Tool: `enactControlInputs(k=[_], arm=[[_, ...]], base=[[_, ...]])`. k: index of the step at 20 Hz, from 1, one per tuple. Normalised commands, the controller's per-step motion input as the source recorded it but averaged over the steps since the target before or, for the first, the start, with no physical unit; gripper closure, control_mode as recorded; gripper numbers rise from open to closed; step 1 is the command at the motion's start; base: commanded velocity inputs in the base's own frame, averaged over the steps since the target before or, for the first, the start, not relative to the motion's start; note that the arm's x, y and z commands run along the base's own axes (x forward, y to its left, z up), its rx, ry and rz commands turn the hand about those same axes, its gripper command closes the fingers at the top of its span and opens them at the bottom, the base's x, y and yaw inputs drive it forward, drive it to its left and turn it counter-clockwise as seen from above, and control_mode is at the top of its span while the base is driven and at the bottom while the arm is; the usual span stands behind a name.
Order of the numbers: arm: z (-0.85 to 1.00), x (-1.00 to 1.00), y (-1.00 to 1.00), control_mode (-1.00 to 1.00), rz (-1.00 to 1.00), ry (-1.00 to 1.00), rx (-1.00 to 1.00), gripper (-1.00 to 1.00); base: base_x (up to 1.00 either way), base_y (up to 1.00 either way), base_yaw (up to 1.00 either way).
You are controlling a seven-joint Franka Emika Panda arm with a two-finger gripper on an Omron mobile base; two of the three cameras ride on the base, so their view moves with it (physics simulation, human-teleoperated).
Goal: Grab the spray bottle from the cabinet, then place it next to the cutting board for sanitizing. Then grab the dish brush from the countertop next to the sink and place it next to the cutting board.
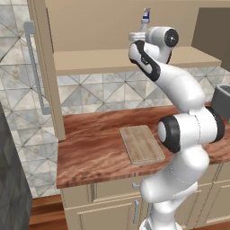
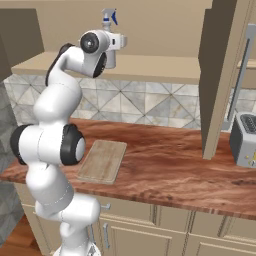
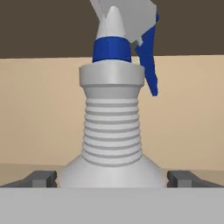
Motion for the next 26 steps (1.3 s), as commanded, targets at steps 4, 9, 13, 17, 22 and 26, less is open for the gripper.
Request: enactControlInputs(k=[4,9,13,17,22,26], arm=[[-0.17,0.11,0.00,-1.00,0.00,0.00,0.00,1.00],[-0.19,0.01,0.00,-1.00,0.00,0.01,0.00,1.00],[-0.17,0.00,0.00,-1.00,0.00,0.06,0.00,1.00],[-0.02,0.00,0.00,-1.00,-0.09,0.06,0.13,1.00],[0.00,0.00,-0.05,-1.00,-0.23,0.07,0.30,1.00],[0.00,0.00,0.00,-1.00,-0.24,0.14,0.31,1.00]], base=[[0.00,0.00,0.00],[0.00,0.00,0.00],[0.00,0.00,0.00],[0.00,0.00,0.00],[0.00,0.00,0.00],[0.00,0.00,0.00]])
